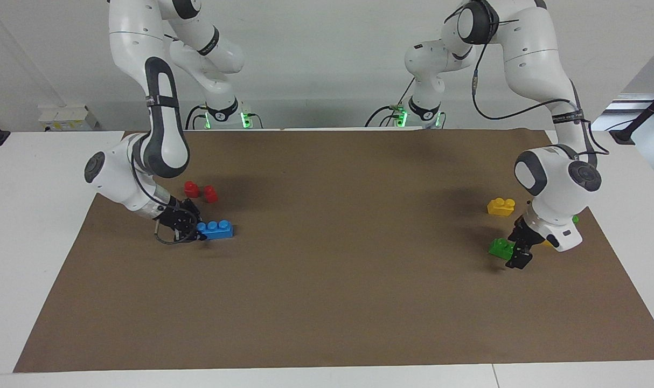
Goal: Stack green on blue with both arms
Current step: 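Grasp the green brick with the left gripper while the right gripper grasps the blue brick, then carry the green brick and blue brick toward the table center with both grippers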
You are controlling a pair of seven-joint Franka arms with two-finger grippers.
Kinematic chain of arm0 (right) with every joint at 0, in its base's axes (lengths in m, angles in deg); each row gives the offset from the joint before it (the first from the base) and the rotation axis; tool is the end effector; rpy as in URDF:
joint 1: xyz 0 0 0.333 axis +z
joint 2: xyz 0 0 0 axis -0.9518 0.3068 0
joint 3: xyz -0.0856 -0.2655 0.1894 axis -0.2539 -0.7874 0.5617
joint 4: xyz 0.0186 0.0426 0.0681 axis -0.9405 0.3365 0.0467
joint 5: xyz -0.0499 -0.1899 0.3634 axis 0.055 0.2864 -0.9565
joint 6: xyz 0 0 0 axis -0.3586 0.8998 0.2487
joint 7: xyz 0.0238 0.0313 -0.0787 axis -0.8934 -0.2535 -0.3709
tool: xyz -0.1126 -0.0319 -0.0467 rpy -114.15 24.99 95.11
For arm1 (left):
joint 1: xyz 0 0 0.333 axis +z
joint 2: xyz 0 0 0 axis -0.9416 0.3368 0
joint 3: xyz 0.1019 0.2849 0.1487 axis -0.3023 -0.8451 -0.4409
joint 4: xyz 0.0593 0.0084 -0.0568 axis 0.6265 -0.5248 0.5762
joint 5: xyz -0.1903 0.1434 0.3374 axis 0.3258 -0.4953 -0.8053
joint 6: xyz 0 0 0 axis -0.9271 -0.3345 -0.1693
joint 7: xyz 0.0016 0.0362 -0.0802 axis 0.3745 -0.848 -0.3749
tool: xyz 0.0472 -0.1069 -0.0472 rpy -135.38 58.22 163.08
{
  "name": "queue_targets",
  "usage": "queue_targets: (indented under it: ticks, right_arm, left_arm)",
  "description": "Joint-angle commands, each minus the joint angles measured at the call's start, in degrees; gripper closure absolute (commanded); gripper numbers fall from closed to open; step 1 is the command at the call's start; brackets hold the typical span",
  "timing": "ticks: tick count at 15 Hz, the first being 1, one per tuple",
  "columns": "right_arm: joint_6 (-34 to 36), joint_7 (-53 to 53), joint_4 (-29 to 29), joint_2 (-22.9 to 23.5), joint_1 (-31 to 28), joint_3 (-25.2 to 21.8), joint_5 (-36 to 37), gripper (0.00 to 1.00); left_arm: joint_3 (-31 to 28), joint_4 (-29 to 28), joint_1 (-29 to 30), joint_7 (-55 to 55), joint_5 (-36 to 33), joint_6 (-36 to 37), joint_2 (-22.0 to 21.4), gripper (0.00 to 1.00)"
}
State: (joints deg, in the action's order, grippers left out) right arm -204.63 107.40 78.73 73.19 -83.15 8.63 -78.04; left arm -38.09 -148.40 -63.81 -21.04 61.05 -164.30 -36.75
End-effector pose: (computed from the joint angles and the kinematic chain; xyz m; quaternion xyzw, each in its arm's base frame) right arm 0.5986 -0.0380 0.2710 -0.7204 0.6616 0.1448 0.1495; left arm 0.6908 0.0574 0.2921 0.8621 0.5054 0.0243 0.0286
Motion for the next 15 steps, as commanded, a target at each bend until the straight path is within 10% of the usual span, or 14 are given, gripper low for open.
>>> queue_targets:
  ticks: [1, 6, 12, 15]
  right_arm:
    - [1.87, -2.16, -3.14, 0.74, -0.67, 0.14, -1.80, 1.00]
    - [9.18, 2.31, -10.53, 0.48, 1.60, 0.14, -1.80, 1.00]
    - [9.19, 12.22, -13.80, -0.49, 11.44, 0.14, -1.71, 1.00]
    - [8.58, 21.10, -13.27, -1.37, 16.81, 0.14, -1.71, 1.00]
  left_arm:
    - [0.17, -2.49, 0.26, -1.00, -1.15, -1.29, -2.04, 0.00]
    - [0.17, -2.57, 0.26, -1.00, -1.15, -1.55, -1.95, 0.19]
    - [0.17, -2.49, 0.18, -0.74, -1.15, -1.73, -1.95, 0.92]
    - [0.17, -2.05, -0.35, -0.47, -1.24, -1.03, -1.95, 1.00]
